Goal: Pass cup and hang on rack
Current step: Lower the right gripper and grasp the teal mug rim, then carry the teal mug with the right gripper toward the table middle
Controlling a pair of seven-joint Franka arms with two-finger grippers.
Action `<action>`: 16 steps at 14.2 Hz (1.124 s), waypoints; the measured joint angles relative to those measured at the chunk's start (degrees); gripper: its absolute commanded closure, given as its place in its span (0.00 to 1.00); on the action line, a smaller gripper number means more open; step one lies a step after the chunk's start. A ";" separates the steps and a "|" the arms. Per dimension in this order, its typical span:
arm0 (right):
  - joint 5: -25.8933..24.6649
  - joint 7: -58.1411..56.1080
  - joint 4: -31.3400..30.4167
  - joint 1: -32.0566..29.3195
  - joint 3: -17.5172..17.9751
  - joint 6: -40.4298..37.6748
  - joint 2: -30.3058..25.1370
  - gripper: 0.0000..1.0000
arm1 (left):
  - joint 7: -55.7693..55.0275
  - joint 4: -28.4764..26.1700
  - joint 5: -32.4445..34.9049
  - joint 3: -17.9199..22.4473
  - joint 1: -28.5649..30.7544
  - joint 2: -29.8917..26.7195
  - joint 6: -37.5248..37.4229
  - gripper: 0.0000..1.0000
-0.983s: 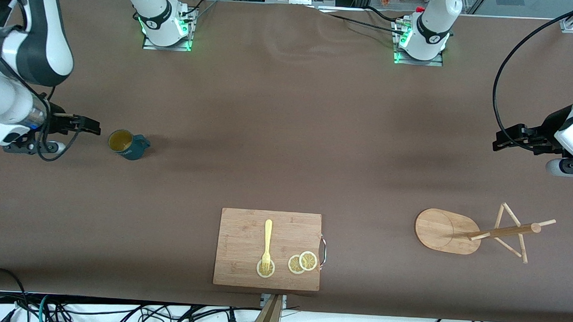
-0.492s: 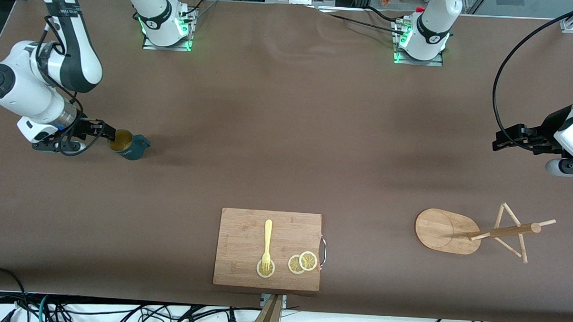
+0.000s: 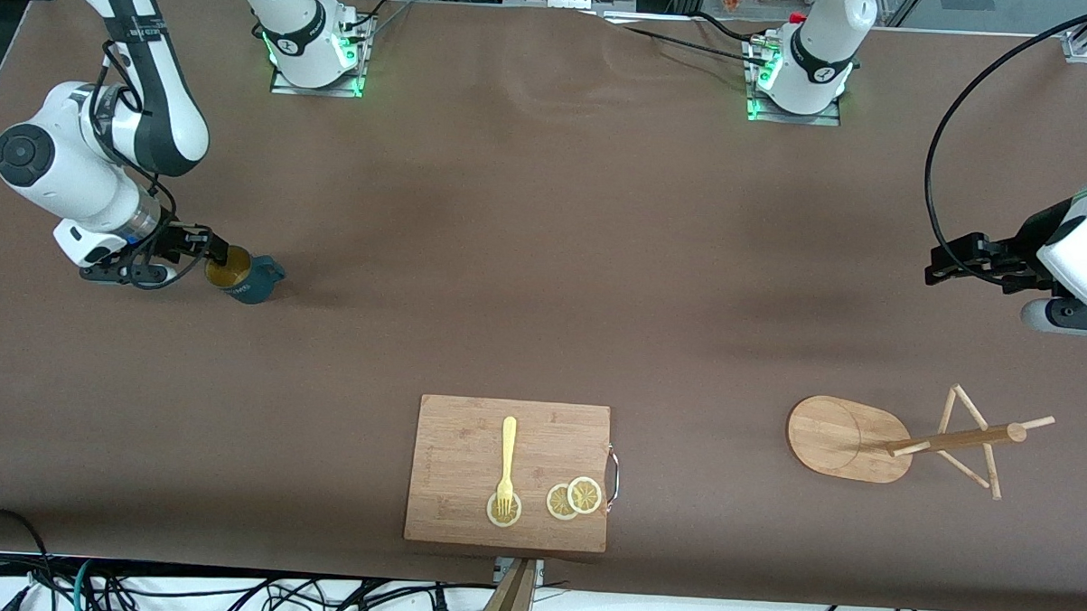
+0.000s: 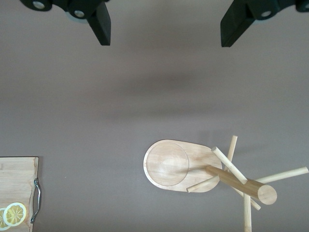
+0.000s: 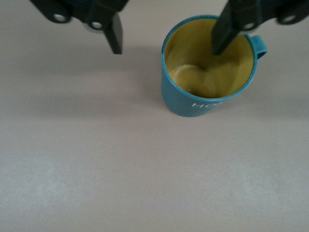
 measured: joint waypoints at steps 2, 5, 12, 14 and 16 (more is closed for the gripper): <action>0.00 0.00 -0.01 0.00 0.00 1.18 1.24 0.71 | 0.00 0.00 0.00 0.00 -0.07 0.00 0.00 0.00; 0.00 0.00 -0.01 0.00 0.01 3.40 2.86 0.91 | 0.00 -0.07 0.00 0.00 -0.13 0.02 -0.03 0.00; 0.02 -1.71 0.13 0.09 0.24 4.07 3.43 1.00 | 0.00 -0.06 0.00 -0.04 -0.28 0.04 -0.03 0.00; 0.02 -2.31 0.29 0.11 0.44 4.17 3.42 1.00 | 0.00 -0.06 0.00 -0.05 -0.45 0.04 -0.03 0.00; 0.02 -2.42 1.16 0.18 1.58 3.95 3.34 1.00 | 0.00 -0.06 0.00 -0.05 -0.52 0.04 -0.03 0.00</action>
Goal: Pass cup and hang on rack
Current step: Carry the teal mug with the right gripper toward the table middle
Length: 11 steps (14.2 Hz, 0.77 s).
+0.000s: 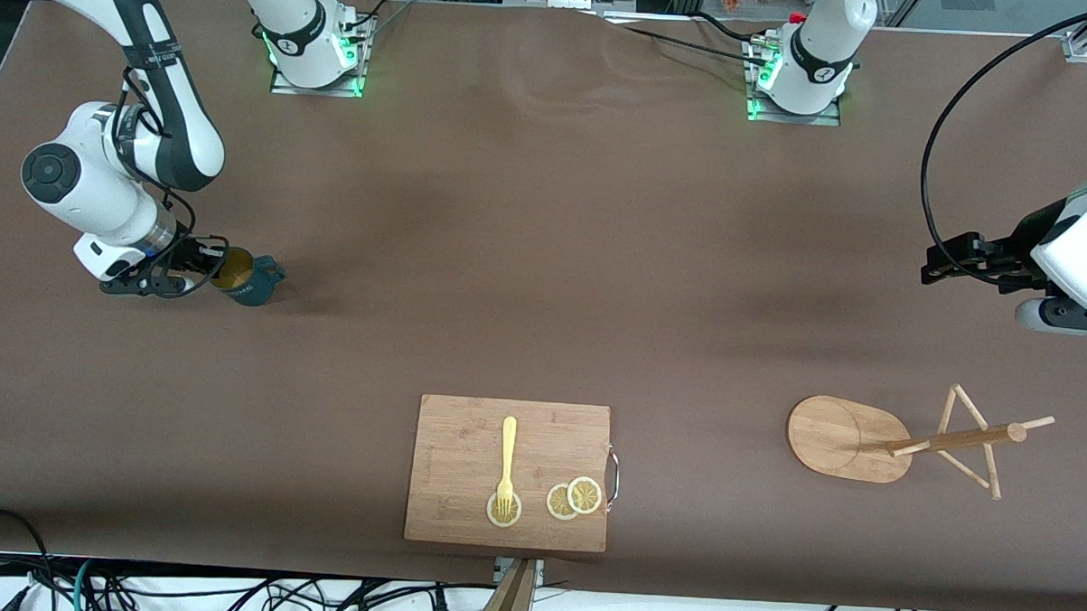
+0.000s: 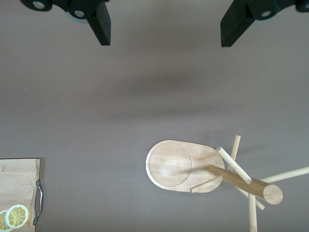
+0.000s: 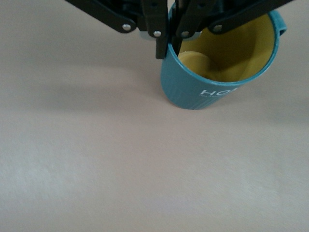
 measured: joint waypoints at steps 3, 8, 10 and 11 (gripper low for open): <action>0.05 0.31 3.75 0.13 3.04 -6.29 -0.70 1.00 | 0.00 0.01 0.00 0.09 0.24 0.00 0.00 0.00; 0.26 15.26 14.94 2.15 11.23 -22.05 -1.23 1.00 | 0.00 0.01 0.00 0.10 0.26 0.00 0.00 0.00; 0.33 25.44 17.36 7.38 12.83 -22.72 -0.73 1.00 | 0.00 0.01 0.00 0.05 0.06 0.00 0.00 0.00; 0.34 30.97 18.42 10.64 13.08 -22.74 -0.07 1.00 | 0.00 0.01 0.00 0.05 -0.01 0.01 0.00 0.00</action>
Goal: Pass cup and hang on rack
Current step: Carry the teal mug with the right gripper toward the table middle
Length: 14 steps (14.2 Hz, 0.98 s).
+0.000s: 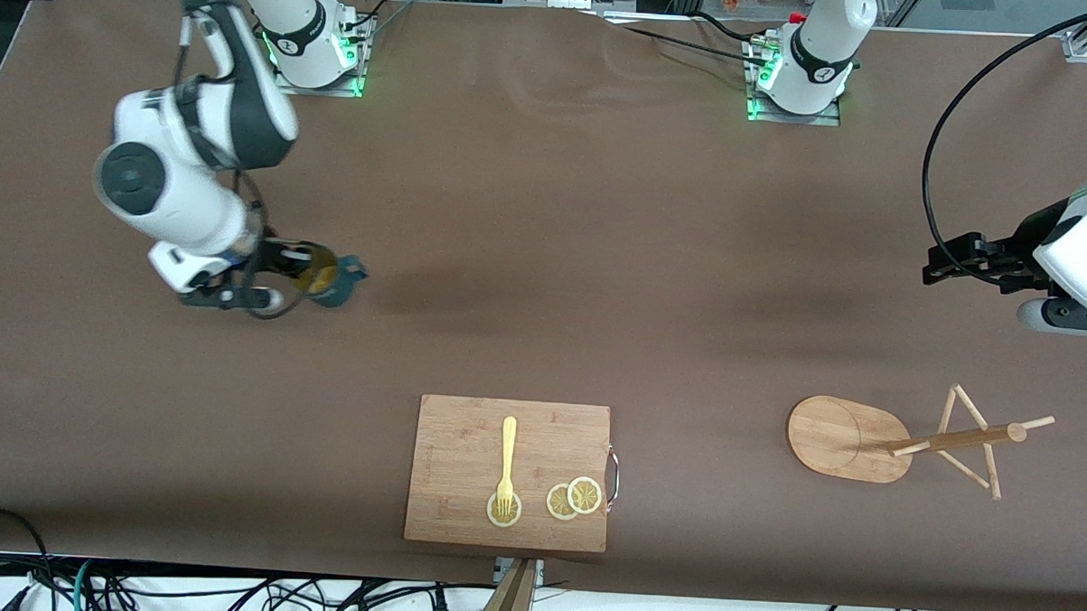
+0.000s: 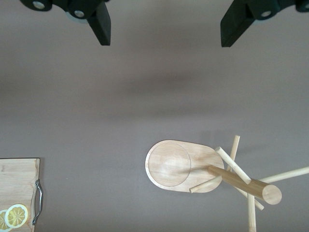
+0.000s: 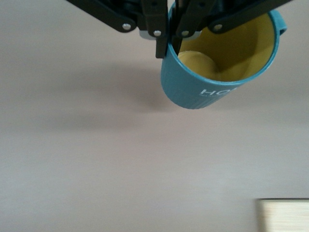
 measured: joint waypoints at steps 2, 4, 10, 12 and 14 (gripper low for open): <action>0.01 11.24 3.29 6.48 0.20 0.03 2.53 1.00 | 0.00 0.00 0.00 0.02 0.06 0.09 0.00 0.00; 0.01 23.32 8.81 12.68 0.27 0.12 6.83 1.00 | 0.00 0.00 0.00 0.04 0.09 0.48 0.01 0.00; -0.03 45.44 27.94 25.08 0.24 1.62 22.86 1.00 | 0.00 0.01 0.00 0.52 0.82 1.22 0.05 0.00; -0.10 48.67 30.14 28.19 0.20 4.89 25.98 1.00 | 0.00 0.01 0.00 0.69 0.98 1.57 0.05 0.00; -0.14 51.16 30.57 30.79 0.12 8.28 28.31 1.00 | 0.00 0.00 0.00 0.65 0.99 2.16 0.05 0.00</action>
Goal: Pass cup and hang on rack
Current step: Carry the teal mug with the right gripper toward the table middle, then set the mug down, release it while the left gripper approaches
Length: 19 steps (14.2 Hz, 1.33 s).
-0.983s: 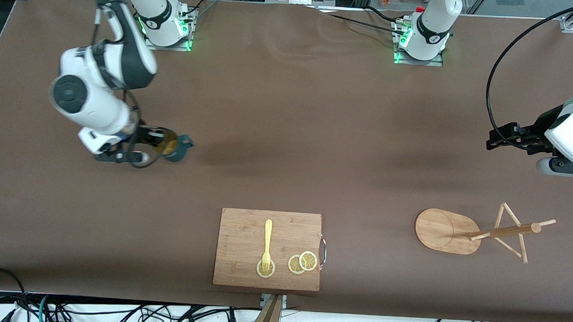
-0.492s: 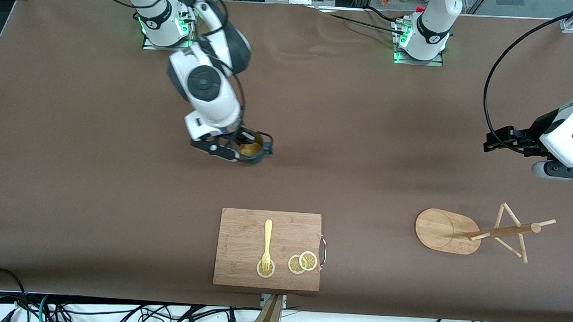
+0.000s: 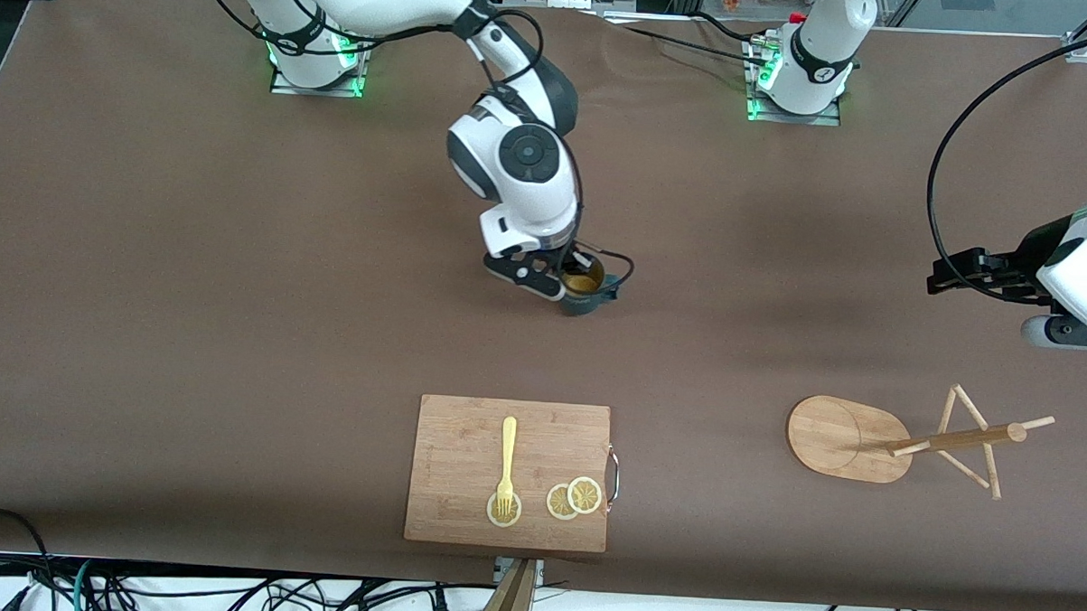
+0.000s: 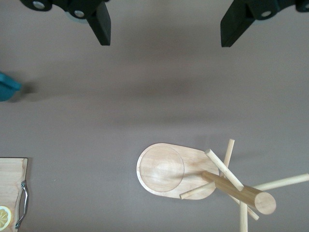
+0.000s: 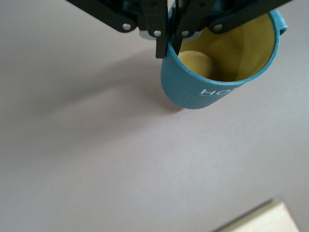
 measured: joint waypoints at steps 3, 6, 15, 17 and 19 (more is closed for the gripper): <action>-0.02 0.80 0.21 1.62 -0.15 1.78 2.01 1.00 | 0.00 -0.01 0.00 -0.30 -0.29 0.94 0.00 0.00; -0.79 0.80 0.29 2.17 -0.21 1.92 2.89 0.74 | 0.00 -0.02 0.00 -0.64 -1.21 1.25 -0.03 0.00; -1.70 0.76 2.74 2.85 -1.20 -3.64 0.56 0.01 | 20.91 -2.86 -0.01 -2.03 -2.44 1.98 -0.31 0.00; -1.85 -0.40 3.06 2.83 -2.97 -9.01 -2.80 0.01 | 26.99 -3.96 -0.01 -3.57 -2.65 2.08 -0.33 0.00; -1.86 -3.93 3.13 2.82 -5.51 -15.34 -6.32 0.01 | 32.64 -5.40 -0.01 -5.47 -2.81 2.12 -0.33 0.00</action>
